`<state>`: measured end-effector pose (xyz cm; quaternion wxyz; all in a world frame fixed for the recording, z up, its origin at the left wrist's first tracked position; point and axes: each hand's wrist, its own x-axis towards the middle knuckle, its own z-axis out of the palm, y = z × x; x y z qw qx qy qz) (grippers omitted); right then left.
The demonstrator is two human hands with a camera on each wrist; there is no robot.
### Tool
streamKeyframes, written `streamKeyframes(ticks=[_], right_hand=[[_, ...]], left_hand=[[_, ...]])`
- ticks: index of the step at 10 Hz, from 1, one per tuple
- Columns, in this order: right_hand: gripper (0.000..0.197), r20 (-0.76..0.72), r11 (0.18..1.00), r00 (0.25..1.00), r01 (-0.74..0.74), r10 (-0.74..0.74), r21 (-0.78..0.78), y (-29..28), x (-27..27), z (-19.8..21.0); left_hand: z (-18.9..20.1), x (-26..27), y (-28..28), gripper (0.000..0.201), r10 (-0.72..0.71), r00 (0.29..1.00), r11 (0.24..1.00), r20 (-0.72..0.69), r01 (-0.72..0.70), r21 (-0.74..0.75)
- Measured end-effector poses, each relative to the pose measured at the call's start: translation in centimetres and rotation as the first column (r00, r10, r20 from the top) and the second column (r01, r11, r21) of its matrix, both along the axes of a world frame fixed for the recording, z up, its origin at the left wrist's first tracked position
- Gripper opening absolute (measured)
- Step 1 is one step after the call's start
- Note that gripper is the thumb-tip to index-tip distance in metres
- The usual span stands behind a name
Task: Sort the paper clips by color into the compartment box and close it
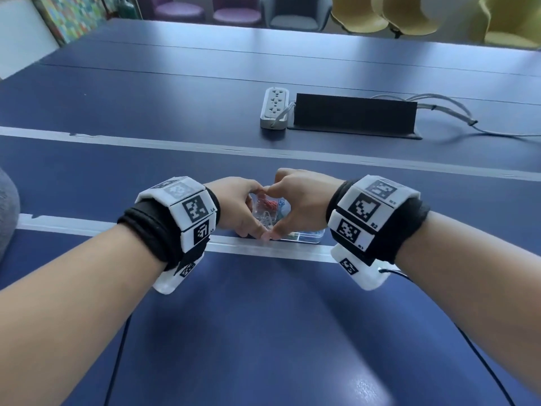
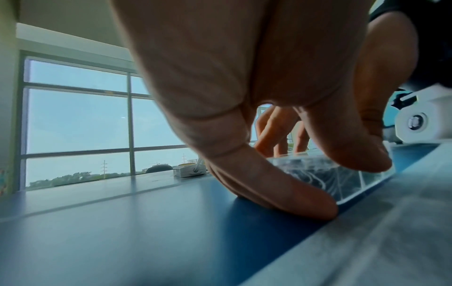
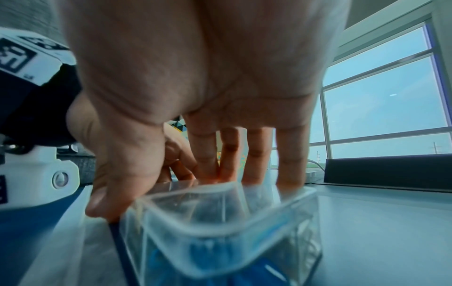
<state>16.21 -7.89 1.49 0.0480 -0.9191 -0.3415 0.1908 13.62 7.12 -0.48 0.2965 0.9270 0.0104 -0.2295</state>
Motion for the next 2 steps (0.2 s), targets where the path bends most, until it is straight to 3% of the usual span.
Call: streamKeyframes(ticks=[1,2], right_hand=[[0.065,-0.019,0.999,1.0,-0.022,0.021,-0.029,-0.1,0.0,0.0],[0.09,-0.06,0.999,0.998,0.03,-0.031,-0.029,-1.7,0.0,0.1]], left_hand=[[0.1,-0.3,-0.7,0.066,0.007,1.0,1.0,-0.004,-0.006,0.022],[0.2,-0.8,-0.9,0.098,0.008,1.0,0.999,0.007,-0.008,0.049]])
